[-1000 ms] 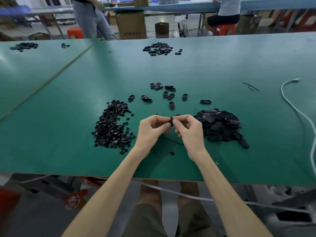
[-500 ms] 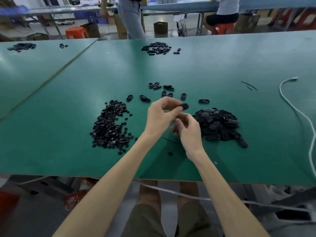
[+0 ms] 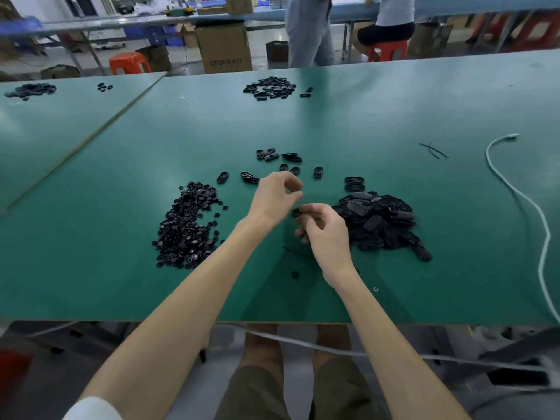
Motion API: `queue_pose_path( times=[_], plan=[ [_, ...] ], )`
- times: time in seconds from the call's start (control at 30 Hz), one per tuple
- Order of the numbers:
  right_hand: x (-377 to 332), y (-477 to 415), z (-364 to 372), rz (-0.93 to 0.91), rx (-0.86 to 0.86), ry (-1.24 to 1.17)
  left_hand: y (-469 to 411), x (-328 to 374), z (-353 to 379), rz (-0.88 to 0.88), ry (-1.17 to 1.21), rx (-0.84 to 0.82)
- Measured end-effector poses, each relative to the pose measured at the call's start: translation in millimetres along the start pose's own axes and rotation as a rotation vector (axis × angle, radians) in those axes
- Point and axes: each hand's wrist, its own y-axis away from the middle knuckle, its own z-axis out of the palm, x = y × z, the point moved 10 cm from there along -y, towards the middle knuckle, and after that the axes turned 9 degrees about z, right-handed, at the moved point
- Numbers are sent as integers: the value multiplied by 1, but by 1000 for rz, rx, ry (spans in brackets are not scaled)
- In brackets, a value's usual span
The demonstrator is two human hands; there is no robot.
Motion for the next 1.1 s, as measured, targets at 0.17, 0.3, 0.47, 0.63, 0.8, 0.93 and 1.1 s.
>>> queue_pose_path(
  times=[0.17,0.3,0.47,0.63,0.8,0.93,1.1],
  plan=[
    [1,0,-5,-7,37,-16,13,-9,23,27,-231,-161],
    [-1,1,-7,-7,51,-26,21,-3,25,89,-256,-140],
    [-1,1,-10,4,77,-81,45,-1,5,176,-180,-4],
    [-3,1,3,-27,-1,80,70,8,-16,330,-156,82],
    [-2,3,4,-17,-46,54,71,-1,-23,357,-179,-60],
    [-2,2,0,4,-30,-19,58,-36,-61,191,-262,21],
    [-3,2,2,2,-43,-6,47,-94,-104,-94,-371,53]
  ],
)
